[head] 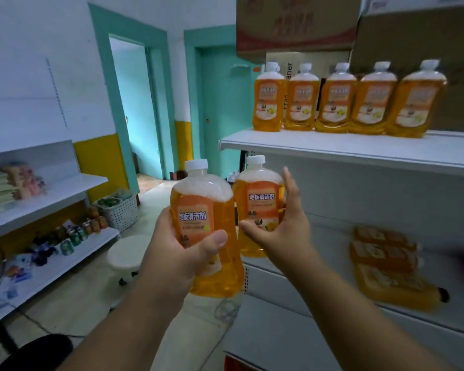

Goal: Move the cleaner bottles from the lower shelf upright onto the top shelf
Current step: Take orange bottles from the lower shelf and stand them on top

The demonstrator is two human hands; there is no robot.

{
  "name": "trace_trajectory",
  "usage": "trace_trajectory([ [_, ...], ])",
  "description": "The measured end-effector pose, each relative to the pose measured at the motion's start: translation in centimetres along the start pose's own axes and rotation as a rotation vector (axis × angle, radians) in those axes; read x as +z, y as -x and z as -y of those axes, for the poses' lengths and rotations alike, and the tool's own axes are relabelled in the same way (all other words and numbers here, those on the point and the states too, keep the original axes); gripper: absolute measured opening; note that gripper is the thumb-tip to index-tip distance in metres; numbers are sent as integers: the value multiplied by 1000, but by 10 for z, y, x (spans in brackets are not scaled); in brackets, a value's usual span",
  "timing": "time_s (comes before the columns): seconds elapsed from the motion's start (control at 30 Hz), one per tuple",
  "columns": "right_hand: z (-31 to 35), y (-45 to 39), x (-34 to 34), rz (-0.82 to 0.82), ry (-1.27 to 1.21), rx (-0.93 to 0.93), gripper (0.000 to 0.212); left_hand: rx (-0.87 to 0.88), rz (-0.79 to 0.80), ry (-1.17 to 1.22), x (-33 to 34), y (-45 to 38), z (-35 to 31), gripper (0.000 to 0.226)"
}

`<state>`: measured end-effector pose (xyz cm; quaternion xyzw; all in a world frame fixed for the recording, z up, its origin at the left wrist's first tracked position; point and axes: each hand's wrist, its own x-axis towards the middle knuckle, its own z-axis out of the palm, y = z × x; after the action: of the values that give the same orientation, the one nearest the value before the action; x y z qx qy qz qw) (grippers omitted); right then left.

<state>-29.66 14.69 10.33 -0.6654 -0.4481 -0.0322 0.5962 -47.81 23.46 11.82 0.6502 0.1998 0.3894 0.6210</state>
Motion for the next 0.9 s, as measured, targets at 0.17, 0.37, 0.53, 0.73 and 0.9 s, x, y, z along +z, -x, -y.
trace_trajectory([
  [0.17, 50, -25, -37, -171, 5, -138, 114, 104, 56, -7, 3, -23, -24, 95],
  [0.37, 85, -50, -118, -324, 155, -294, 108, 310, 120, -77, 56, -77, -65, 100],
  [0.53, 85, -79, -182, -350, 232, -345, 106, 508, 145, -178, 128, -139, -97, 113],
  [0.73, 61, -129, -226, -338, 257, -309, 108, 610, 111, -295, 202, -216, -109, 110],
  [0.9, 26, -167, -226, -301, 322, -241, 106, 563, 41, -430, 232, -266, -84, 112],
])
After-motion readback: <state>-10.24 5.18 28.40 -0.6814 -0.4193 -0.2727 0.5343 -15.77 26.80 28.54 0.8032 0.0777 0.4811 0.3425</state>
